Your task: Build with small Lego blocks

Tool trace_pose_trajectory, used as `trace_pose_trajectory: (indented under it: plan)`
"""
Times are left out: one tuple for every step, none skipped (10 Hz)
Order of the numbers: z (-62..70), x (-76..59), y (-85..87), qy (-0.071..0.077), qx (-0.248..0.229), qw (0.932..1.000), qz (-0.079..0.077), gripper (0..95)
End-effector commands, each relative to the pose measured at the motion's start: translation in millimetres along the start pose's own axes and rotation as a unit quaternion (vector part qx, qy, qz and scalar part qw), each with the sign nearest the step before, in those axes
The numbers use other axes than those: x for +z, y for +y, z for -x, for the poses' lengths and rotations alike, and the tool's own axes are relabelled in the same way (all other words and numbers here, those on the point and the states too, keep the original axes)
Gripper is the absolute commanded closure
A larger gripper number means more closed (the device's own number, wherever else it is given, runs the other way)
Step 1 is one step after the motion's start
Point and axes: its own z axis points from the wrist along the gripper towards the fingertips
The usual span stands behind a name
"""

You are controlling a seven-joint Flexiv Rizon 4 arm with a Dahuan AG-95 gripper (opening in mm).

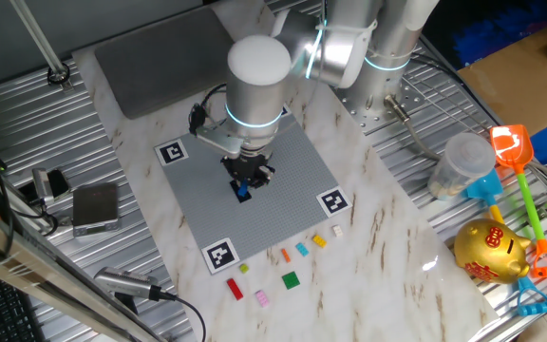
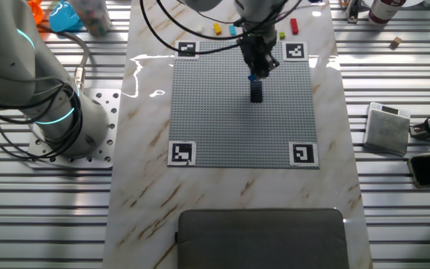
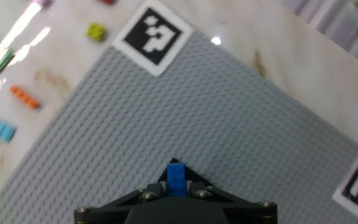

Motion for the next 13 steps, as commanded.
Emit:
trace_pose_trajectory:
  plan:
    - [1.7,11.5,-22.8,-0.01,0.082,0.9966,-0.002,95.0]
    - [1.4,13.3,-28.2,-0.01,0.09,0.9959,-0.003,95.0]
    - [0.8,17.1,-40.7,-0.011,0.102,0.9948,0.0,95.0]
    - [-0.9,19.4,-45.7,-0.014,0.105,0.9944,0.0,95.0]
    - [-1.8,20.6,-47.2,-0.014,0.109,0.9939,0.002,95.0]
    - [-1.9,21.6,-47.3,-0.012,0.114,0.9935,0.002,95.0]
    - [-1.9,23.4,-47.5,-0.011,0.114,0.9934,0.002,95.0]
    - [-1.9,24.5,-47.4,-0.008,0.108,0.9941,0.005,95.0]
    - [-1.4,24.7,-46.8,-0.005,0.102,0.9948,0.005,95.0]
    - [-1.1,24.8,-46.3,0.0,0.088,0.9961,0.004,95.0]
    - [-1.2,24.9,-46.3,0.006,0.076,0.9971,0.002,95.0]
    - [-2.5,24.1,-45.6,0.012,0.068,0.9976,0.0,95.0]
    - [-2.9,23.1,-45.2,0.018,0.068,0.9976,0.0,95.0]
